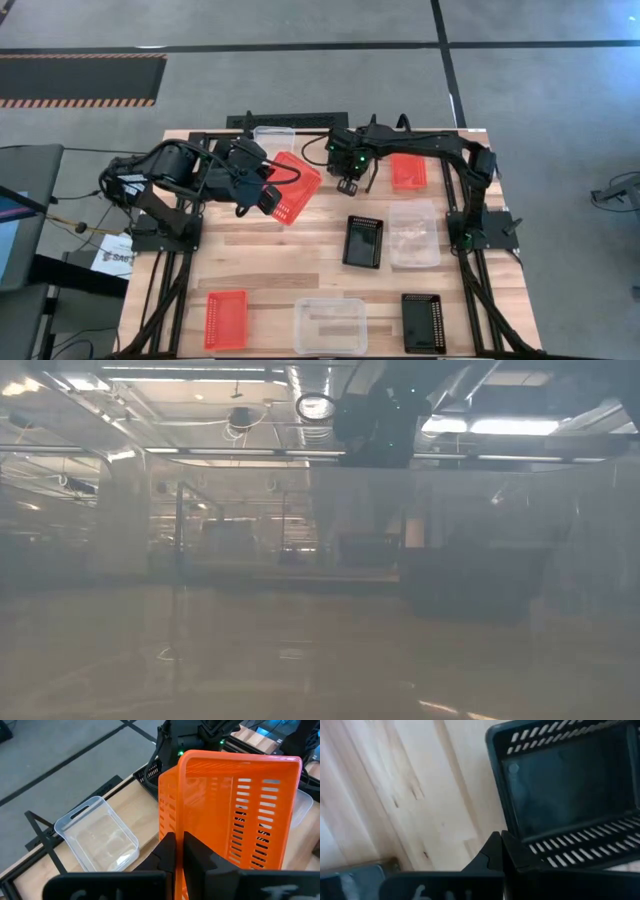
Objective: Stack baskets on shelf by color
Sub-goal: Put the center orange bin on the shelf
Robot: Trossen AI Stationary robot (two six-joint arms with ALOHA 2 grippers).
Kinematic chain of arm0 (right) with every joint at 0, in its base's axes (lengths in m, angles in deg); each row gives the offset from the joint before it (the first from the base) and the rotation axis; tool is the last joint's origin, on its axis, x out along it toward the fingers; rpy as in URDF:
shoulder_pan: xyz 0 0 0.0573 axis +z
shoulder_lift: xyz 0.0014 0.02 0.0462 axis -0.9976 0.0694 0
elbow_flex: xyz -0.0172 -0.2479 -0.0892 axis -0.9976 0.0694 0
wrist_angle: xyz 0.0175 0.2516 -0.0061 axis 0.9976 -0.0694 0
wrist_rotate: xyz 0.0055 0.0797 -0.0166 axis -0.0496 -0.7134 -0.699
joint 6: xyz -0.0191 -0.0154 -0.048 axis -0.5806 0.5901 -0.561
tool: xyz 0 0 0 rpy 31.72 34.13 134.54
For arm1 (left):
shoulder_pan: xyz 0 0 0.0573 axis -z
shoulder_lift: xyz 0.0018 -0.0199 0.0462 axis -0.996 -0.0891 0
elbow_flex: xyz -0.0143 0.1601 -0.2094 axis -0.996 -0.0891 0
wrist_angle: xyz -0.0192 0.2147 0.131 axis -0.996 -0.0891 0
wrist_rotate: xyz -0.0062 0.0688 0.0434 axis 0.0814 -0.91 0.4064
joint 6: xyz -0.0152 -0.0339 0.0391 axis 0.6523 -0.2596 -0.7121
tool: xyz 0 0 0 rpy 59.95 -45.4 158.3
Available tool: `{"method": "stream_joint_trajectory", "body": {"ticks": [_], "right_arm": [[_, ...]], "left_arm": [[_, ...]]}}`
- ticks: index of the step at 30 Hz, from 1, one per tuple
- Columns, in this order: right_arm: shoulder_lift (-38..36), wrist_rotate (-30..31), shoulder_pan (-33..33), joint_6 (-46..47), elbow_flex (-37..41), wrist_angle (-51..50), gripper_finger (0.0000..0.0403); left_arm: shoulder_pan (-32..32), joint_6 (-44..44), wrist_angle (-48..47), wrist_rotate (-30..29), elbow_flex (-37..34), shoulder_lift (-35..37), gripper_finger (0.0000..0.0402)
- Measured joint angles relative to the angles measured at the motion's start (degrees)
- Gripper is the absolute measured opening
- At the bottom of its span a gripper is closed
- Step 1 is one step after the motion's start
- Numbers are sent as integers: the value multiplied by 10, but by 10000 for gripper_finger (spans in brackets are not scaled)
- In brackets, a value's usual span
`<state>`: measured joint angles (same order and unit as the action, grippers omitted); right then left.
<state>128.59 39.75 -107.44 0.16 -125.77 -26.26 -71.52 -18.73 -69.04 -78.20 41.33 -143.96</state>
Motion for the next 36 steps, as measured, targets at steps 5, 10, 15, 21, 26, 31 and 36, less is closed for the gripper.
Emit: {"method": "stream_joint_trajectory", "body": {"ticks": [5,10,15,21,26,31,36], "right_arm": [[-2,46,-10,14,0,8,0],[2,90,-17,26,0,22,0],[0,77,-7,24,0,40,0],[-2,77,-15,18,0,69,0],[3,108,-35,14,0,71,0],[3,109,-52,19,0,76,0],[3,108,-57,20,1,77,0]], "left_arm": [[0,1,0,0,0,0,0],[0,1,0,0,0,0,0],[0,1,0,0,0,0,0],[0,5,0,-2,0,0,0],[0,5,0,-3,0,0,0],[0,10,0,-3,0,0,0],[0,11,0,-3,0,0,0]]}}
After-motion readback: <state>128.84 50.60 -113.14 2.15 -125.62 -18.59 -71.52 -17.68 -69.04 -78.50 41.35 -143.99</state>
